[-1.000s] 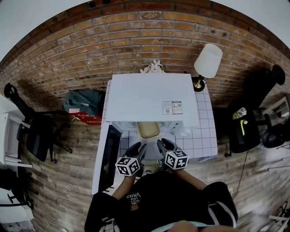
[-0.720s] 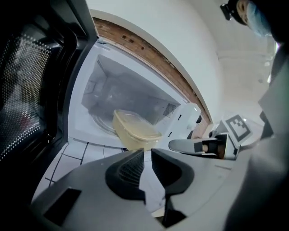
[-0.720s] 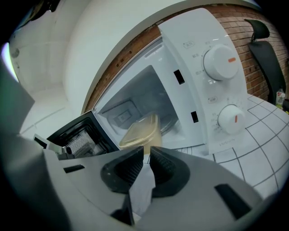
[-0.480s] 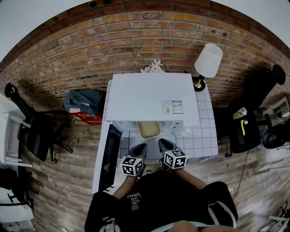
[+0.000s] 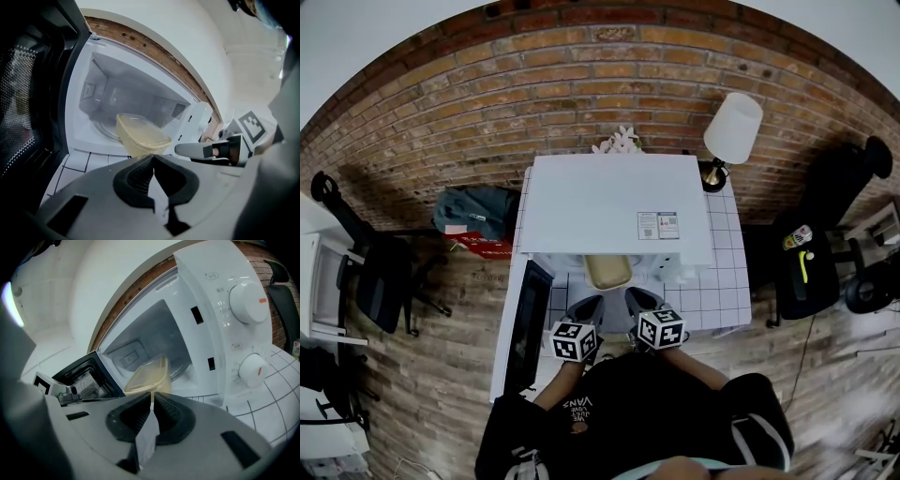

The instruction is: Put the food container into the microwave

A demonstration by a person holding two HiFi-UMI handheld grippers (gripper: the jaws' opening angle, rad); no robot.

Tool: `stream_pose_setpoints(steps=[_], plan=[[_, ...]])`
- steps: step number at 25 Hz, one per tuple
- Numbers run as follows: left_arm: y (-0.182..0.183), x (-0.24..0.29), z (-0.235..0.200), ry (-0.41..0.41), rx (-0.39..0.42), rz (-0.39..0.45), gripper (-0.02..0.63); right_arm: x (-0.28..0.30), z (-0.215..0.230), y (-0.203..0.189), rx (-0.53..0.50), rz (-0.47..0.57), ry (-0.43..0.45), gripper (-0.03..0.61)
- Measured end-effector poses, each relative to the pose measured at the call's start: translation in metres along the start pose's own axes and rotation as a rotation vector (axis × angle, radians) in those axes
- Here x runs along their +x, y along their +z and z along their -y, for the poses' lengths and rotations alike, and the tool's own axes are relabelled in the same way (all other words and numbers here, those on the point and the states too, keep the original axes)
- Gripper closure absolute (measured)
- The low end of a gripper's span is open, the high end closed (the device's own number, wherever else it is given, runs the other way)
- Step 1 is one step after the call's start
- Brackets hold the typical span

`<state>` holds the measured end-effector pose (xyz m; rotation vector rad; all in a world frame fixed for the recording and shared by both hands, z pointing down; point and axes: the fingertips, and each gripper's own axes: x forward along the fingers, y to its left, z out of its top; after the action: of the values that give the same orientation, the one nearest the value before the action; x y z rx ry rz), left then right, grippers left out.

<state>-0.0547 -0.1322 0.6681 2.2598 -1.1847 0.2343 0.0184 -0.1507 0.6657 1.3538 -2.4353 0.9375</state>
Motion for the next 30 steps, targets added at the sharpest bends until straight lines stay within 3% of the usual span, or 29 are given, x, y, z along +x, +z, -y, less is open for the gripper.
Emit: stream_pose_setpoints(steps=[30], plan=[[0.022,0.019,-0.028,0.022,-0.051,0.013,0.603,0.030,0.003,0.020,-0.003,-0.006,0.021,0.558]])
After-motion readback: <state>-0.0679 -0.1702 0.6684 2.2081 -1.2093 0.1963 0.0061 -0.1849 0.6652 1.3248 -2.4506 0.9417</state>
